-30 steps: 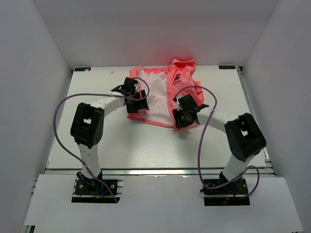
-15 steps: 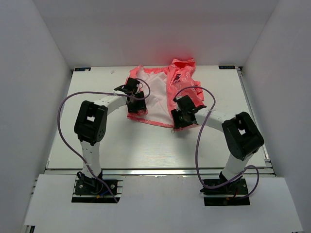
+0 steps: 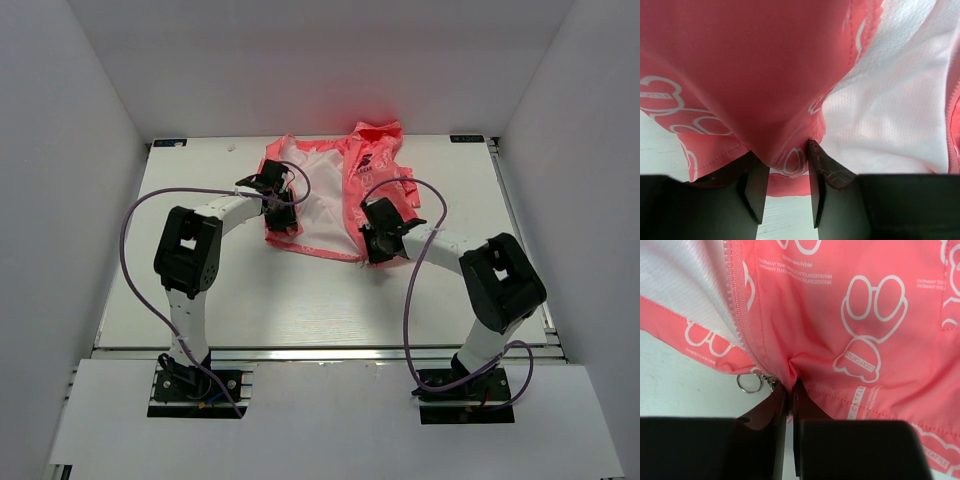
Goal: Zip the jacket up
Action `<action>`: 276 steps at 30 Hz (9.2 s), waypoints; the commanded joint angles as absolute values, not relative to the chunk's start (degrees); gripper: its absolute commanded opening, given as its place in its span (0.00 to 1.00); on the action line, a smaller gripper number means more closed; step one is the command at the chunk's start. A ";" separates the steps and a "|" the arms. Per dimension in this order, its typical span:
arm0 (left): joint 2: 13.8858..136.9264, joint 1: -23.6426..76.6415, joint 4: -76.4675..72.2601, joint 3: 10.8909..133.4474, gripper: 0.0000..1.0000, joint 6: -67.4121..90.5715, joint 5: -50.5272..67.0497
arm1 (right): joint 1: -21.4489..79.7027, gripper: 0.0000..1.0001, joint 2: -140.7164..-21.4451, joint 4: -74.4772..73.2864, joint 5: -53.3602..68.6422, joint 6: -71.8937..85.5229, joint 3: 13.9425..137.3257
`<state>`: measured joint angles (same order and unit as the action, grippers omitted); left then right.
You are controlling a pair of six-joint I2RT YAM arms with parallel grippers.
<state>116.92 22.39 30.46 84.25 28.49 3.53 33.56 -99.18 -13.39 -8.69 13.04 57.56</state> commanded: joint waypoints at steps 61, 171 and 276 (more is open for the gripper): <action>93.17 22.67 0.97 65.30 0.00 23.90 48.52 | 23.47 0.00 -87.10 25.58 46.93 20.76 50.97; 84.64 23.38 -3.95 62.58 0.00 24.96 44.91 | 24.52 0.00 -81.39 23.20 38.15 21.01 51.50; 80.07 23.29 -7.91 57.57 0.00 27.42 41.57 | 25.05 0.00 -81.21 25.58 40.87 24.52 51.68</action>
<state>83.22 23.11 -6.55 58.43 27.99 40.93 24.77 -82.35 22.46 39.48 24.38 50.48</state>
